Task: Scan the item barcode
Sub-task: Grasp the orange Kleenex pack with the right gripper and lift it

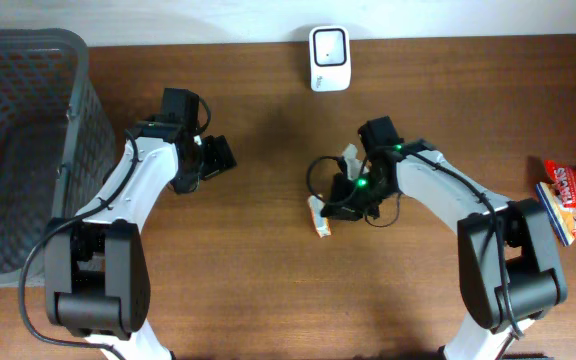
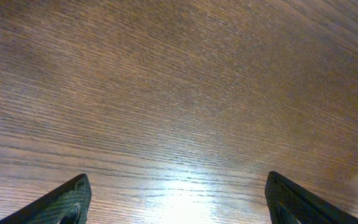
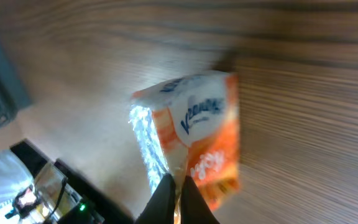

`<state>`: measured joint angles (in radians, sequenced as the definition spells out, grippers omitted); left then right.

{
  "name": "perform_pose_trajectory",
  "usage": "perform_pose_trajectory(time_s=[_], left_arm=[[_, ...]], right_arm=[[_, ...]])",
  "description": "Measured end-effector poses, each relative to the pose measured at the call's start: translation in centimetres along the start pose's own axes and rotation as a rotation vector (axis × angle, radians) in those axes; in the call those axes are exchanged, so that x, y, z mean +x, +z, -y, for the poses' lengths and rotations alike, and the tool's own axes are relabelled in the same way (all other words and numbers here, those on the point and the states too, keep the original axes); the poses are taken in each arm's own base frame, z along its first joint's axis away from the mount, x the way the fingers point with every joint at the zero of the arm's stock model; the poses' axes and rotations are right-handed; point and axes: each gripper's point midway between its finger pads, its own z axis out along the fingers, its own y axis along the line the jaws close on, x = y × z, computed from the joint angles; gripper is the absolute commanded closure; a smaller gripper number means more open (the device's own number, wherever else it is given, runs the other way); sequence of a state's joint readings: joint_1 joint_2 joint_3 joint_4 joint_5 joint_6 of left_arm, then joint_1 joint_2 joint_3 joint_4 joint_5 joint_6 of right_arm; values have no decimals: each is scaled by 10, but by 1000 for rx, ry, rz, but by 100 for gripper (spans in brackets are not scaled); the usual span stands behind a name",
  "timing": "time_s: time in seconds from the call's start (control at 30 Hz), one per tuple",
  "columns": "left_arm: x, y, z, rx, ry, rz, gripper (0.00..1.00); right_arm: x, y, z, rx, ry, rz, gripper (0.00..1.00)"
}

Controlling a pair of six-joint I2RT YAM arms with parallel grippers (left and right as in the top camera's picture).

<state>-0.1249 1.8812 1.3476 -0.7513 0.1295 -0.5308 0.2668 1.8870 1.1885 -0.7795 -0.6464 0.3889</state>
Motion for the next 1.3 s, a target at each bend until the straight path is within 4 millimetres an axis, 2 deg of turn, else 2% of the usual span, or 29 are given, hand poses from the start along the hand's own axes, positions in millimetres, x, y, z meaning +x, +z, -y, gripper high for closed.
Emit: perform_pose_trajectory(time_s=[0.07,0.1,0.13,0.17,0.23,0.27,0.3,0.4,0.47,0.5,0.57,0.63,0.73,0.9,1.03,1.07,1.1,1.3], left_arm=[[0,0,0,0,0,-1,12],[0,0,0,-1,0,-1,12],[0,0,0,-1,0,-1,12],[0,0,0,-1,0,-2,12],[0,0,0,0,0,-1,12],[0,0,0,0,0,-1,12],[0,0,0,-1,0,-2,12],[0,0,0,-1,0,-1,12],[0,0,0,-1,0,-1,12],[0,0,0,-1,0,-1,12],[2,0,-1,-6,-2,-10,12],[3,0,-2,-7,-2,-12,12],[3,0,-2,-8,-2,-14,11],[3,0,-2,-8,-2,-14,11],[4,0,-2,-9,-2,-15,11],[4,0,-2,-9,-2,-15,11],[4,0,-2,-9,-2,-15,11],[4,0,-2,-10,-3,-17,11]], right_arm=[[2,-15,37,150,98,4,64],[1,-25,57,223,144,15,62],[0,-42,79,312,197,27,56],[0,-55,91,369,229,31,53],[-3,-81,95,425,237,32,47],[-9,-91,87,420,202,43,42],[-15,-95,74,379,148,48,43],[-14,-81,41,284,3,15,47],[-17,-57,27,246,-54,30,48],[-16,-47,27,240,-62,31,48],[-4,-20,38,232,-15,15,56],[-3,-10,45,224,6,24,57],[-2,-5,48,221,9,31,58],[-4,-2,49,214,30,44,68],[4,8,53,188,57,29,81],[3,8,51,176,54,30,91],[3,9,48,160,54,28,96],[-1,5,33,7,58,15,96]])
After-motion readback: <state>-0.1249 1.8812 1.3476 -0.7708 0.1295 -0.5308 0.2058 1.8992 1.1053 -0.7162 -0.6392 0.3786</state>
